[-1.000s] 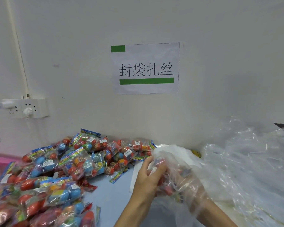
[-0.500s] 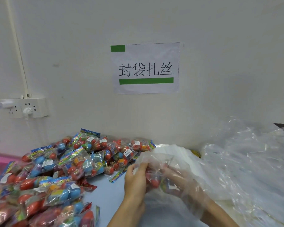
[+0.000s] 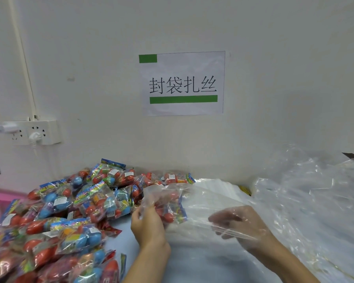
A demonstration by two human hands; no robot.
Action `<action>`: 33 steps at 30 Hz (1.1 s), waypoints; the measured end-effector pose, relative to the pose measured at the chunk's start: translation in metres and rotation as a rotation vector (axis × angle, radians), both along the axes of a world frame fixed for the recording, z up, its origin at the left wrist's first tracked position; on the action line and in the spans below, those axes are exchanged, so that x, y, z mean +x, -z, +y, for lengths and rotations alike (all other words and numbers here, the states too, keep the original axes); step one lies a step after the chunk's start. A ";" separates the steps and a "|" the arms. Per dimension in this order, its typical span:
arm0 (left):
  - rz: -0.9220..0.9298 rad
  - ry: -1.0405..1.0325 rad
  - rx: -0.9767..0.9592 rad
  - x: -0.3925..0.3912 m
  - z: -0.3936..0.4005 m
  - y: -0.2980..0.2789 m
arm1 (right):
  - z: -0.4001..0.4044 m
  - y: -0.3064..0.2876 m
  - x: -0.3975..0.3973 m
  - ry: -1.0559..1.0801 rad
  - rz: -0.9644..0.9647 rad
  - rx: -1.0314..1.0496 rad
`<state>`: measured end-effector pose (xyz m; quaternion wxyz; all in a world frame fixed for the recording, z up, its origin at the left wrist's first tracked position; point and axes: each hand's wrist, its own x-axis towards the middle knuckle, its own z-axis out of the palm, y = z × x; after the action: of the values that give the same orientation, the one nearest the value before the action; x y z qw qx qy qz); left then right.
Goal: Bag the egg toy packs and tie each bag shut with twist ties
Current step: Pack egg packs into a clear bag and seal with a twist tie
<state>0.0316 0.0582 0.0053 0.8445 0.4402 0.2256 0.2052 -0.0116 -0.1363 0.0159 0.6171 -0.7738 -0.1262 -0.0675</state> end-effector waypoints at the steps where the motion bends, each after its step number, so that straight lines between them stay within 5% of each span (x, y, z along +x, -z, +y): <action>1: 0.011 -0.029 0.002 -0.001 0.001 -0.001 | -0.002 0.003 0.003 0.005 -0.007 -0.174; 4: 0.050 -0.110 -0.033 -0.003 0.004 -0.005 | 0.001 0.005 0.000 0.000 -0.059 -0.416; 9: 0.066 -0.110 -0.234 -0.009 0.007 -0.014 | 0.004 0.005 -0.005 0.140 -0.034 -0.431; 13: -0.046 0.124 -0.456 -0.014 0.002 -0.023 | 0.002 0.004 -0.005 0.166 0.098 -0.431; 17: -0.140 0.451 -0.483 -0.017 -0.005 -0.025 | 0.013 0.009 -0.008 0.057 0.114 -0.314; 23: -0.046 0.725 -0.258 -0.022 -0.016 -0.021 | 0.030 0.001 -0.006 0.043 -0.086 0.282; 29: 0.205 0.564 0.375 -0.025 -0.015 -0.022 | 0.026 -0.006 -0.006 0.388 -0.151 0.312; 33: -0.021 0.384 0.770 -0.022 -0.017 -0.016 | 0.021 0.002 0.002 0.492 -0.096 0.256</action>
<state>0.0093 0.0416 0.0212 0.6439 0.7551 0.0380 0.1177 -0.0098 -0.1155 0.0136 0.6682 -0.6928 0.0458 -0.2674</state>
